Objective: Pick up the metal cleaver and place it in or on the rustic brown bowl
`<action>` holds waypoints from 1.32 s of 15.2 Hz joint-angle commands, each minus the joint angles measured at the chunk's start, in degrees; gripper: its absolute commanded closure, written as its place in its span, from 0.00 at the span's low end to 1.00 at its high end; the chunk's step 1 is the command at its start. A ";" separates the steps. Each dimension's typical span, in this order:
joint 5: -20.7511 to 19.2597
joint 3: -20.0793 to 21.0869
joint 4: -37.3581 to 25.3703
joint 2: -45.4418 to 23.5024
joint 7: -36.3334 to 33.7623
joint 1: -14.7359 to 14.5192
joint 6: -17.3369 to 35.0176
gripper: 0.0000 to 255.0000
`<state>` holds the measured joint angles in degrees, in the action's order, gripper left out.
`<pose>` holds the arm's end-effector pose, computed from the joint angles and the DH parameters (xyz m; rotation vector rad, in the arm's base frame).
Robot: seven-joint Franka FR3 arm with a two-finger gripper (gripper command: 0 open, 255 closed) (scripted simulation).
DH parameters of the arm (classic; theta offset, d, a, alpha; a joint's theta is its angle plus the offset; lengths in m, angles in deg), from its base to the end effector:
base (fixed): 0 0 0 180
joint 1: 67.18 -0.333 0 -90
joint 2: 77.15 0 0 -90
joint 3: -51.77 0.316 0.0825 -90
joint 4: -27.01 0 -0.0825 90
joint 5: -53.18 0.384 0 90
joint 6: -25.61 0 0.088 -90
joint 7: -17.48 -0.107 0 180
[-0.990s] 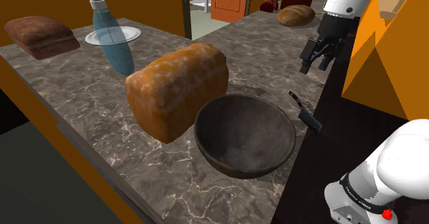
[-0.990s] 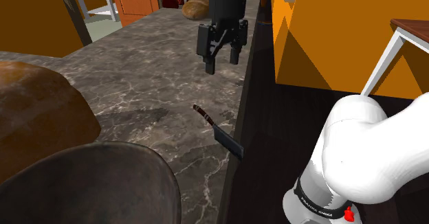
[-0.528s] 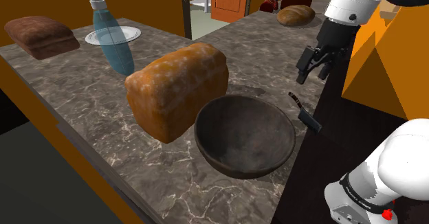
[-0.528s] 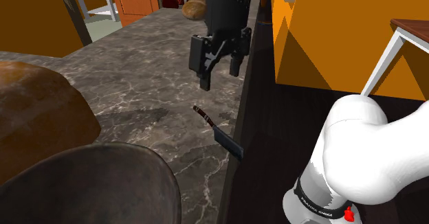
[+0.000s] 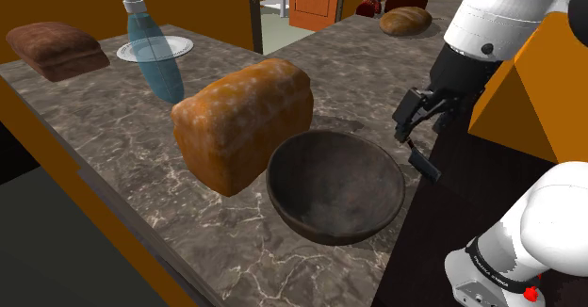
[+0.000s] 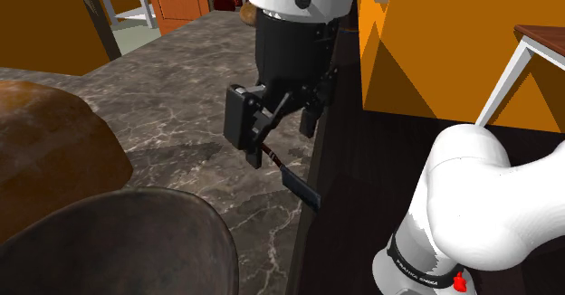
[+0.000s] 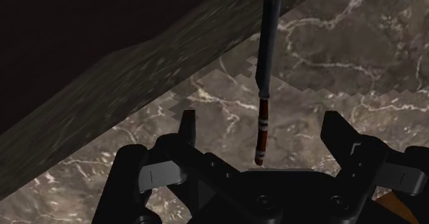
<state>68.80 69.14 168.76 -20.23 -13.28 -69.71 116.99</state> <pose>0.2347 0.1455 0.5781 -3.0515 0.4705 -0.1187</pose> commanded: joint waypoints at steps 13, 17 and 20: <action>2.21 2.85 6.27 1.51 -1.19 -0.89 5.25 0.00; 2.21 2.85 6.27 1.51 -1.19 -0.89 5.24 1.00; 2.21 2.85 6.27 1.51 -1.19 -0.89 5.24 1.00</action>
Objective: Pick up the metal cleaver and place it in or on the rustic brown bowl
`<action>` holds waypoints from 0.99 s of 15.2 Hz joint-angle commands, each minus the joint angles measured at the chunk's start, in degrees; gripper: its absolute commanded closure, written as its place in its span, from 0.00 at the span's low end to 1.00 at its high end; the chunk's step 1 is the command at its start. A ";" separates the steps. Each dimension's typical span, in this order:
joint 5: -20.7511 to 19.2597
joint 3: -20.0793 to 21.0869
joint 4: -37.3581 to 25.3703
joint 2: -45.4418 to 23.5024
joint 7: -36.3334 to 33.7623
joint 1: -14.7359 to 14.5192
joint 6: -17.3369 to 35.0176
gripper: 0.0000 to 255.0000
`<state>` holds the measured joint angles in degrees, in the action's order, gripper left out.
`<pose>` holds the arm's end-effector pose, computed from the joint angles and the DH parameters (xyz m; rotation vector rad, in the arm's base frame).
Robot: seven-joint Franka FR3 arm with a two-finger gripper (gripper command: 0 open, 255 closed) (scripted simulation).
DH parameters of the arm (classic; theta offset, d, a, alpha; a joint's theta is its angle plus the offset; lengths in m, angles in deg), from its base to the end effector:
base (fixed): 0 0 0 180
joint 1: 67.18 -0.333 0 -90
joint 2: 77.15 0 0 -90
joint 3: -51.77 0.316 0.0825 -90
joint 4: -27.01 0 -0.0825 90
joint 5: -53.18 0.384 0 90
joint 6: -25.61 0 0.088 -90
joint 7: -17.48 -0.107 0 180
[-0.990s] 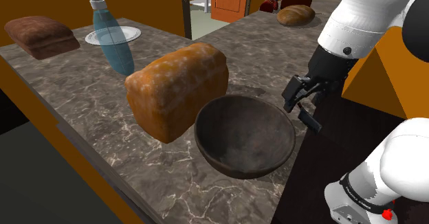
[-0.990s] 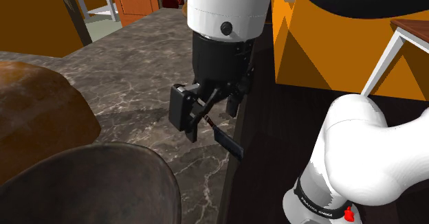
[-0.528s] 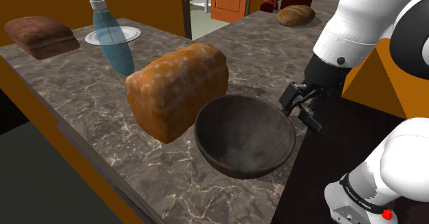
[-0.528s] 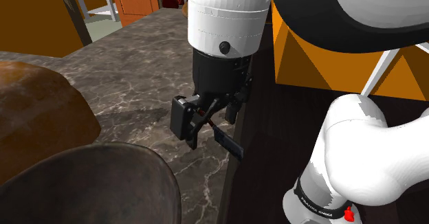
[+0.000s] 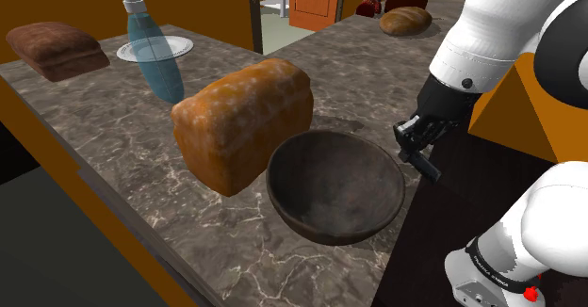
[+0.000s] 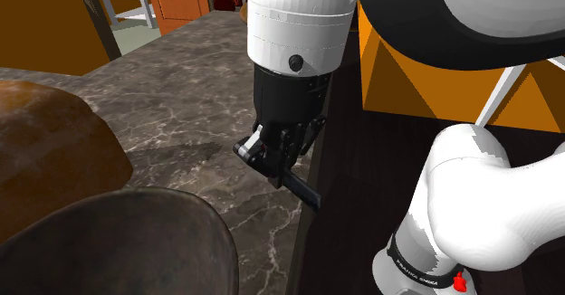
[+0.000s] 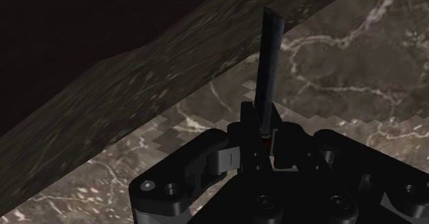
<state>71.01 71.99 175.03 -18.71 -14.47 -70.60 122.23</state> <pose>0.2328 0.1562 0.5372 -3.0525 0.4842 -0.1280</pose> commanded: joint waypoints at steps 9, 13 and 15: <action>-0.80 -0.77 -3.38 -0.79 -0.16 0.44 -2.58 1.00; -1.53 -1.46 -6.87 -1.74 -0.33 0.85 -5.12 1.00; -1.87 -1.78 -8.67 -2.28 -0.42 1.04 -6.37 1.00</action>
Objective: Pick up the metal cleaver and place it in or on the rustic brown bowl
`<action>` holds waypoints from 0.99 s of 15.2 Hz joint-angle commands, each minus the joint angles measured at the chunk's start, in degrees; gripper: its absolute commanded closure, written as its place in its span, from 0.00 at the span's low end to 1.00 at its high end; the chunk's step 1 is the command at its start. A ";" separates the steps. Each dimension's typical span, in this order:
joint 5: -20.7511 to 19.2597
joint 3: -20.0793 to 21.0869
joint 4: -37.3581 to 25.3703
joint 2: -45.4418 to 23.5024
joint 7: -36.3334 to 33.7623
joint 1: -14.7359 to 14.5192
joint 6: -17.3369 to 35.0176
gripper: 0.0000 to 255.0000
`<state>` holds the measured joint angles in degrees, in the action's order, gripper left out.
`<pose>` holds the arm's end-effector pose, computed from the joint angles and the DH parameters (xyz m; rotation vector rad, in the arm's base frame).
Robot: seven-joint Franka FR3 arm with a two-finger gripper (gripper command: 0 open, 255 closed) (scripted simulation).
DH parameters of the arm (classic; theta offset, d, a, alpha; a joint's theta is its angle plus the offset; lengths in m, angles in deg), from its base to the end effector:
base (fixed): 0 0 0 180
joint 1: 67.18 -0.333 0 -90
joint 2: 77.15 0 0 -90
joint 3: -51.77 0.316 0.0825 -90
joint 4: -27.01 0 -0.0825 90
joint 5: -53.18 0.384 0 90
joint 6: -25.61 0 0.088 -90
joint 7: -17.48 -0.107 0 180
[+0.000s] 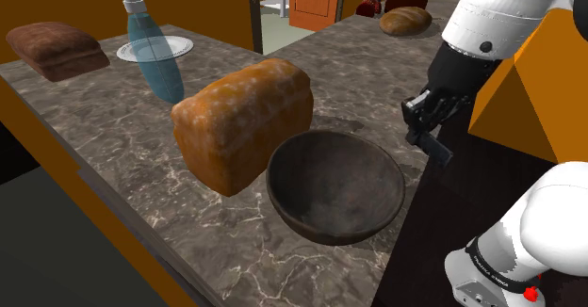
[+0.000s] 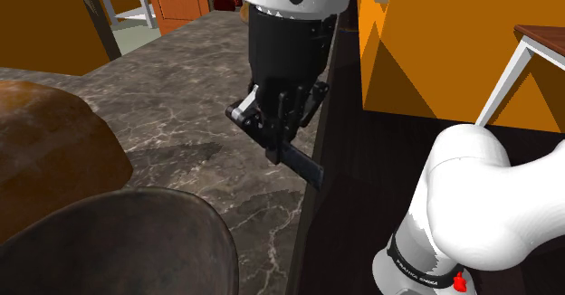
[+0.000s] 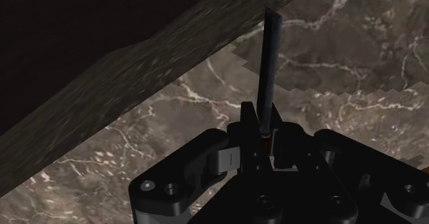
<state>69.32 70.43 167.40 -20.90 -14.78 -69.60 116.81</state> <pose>0.2343 0.1563 0.5832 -3.0525 0.4840 -0.1282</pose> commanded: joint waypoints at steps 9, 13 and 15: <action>-1.55 -1.44 -9.49 -2.99 -0.58 0.86 -6.52 1.00; -2.07 -1.88 -13.46 -4.50 -0.82 1.19 -8.99 1.00; -2.31 -2.07 -15.51 -5.31 -0.95 1.35 -10.23 1.00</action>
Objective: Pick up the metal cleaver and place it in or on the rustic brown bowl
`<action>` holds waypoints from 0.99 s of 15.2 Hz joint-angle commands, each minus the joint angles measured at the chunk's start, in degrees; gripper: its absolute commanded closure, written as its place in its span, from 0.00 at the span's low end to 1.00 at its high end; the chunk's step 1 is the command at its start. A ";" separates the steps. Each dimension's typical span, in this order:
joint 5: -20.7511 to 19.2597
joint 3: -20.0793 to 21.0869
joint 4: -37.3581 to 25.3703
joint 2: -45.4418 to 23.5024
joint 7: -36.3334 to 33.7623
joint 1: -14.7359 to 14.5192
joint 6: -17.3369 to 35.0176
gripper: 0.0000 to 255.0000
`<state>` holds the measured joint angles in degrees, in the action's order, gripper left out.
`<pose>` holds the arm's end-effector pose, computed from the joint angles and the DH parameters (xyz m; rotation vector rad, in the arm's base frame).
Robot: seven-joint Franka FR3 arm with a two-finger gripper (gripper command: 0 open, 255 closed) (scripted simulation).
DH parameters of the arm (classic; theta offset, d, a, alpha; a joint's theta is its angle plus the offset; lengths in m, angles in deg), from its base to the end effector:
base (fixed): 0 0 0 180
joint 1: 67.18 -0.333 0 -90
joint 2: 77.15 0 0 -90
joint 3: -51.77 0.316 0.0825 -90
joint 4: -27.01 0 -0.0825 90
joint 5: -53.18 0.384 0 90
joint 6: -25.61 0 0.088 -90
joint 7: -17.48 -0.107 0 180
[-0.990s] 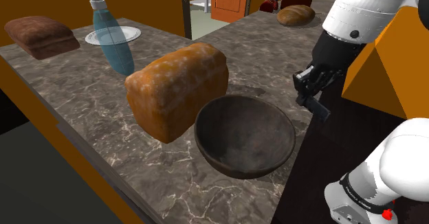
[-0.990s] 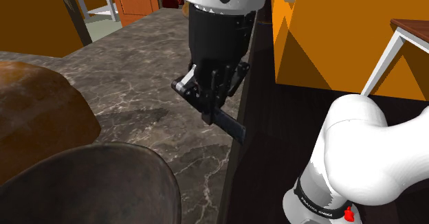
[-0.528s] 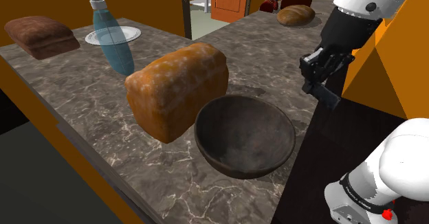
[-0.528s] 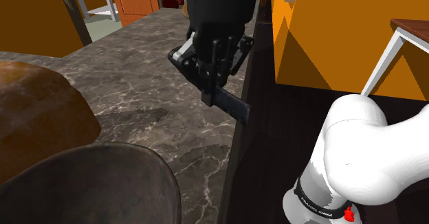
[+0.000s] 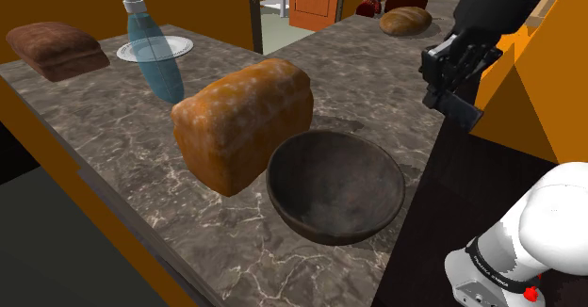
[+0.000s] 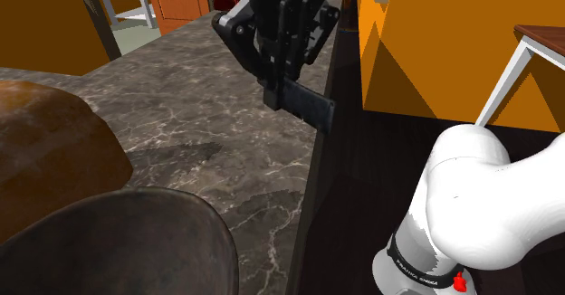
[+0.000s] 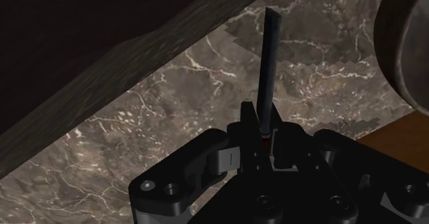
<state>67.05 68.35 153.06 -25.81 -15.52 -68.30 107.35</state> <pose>0.2337 0.1550 0.6632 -3.0525 0.4841 -0.1286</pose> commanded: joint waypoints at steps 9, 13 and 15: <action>-0.10 0.86 -9.54 -4.42 -2.06 0.64 -4.85 1.00; 2.38 6.67 -12.96 -8.26 -7.33 1.09 -3.15 1.00; 3.29 9.71 -15.05 -10.51 -10.00 1.54 -2.29 1.00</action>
<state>69.91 76.24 139.33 -34.47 -24.06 -67.18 104.15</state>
